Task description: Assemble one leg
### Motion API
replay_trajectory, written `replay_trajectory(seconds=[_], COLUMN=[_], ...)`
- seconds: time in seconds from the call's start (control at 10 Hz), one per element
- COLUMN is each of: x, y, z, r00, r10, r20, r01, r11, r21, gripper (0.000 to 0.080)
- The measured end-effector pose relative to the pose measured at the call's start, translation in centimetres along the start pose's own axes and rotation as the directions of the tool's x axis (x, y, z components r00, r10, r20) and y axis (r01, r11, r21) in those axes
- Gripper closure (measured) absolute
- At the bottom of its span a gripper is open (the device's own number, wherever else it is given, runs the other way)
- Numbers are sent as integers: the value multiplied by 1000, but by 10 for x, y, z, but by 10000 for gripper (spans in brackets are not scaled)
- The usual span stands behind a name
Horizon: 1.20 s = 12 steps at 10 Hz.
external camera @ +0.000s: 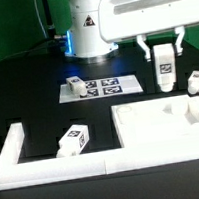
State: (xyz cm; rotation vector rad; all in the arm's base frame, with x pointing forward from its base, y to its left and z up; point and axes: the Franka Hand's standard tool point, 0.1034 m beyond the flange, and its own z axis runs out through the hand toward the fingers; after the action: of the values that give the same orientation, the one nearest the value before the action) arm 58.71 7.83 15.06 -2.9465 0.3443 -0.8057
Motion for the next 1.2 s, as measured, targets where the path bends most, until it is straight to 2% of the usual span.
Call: replay_trajectory(seconds=[0.2,0.4,0.5,0.6,0.7,0.8,0.9,1.2], x=[-8,-6,-4,6,18,21,23,21], y=[0,0,-1,1,4,4,2,1], z=[4,5,8,14,20,22,18,20], r00=[998,998,995,983,961,964,970,969], r10=[3,-30,-83,-163,-239,-228,-207,-212], r20=[-60,-53,-56,-86,-137,-134,-128,-128], r01=[-3,30,83,162,235,224,204,208], r11=[1000,1000,997,987,971,974,978,977], r21=[5,0,-7,-21,-44,-46,-40,-42], gripper=[514,514,514,514,514,514,514,514])
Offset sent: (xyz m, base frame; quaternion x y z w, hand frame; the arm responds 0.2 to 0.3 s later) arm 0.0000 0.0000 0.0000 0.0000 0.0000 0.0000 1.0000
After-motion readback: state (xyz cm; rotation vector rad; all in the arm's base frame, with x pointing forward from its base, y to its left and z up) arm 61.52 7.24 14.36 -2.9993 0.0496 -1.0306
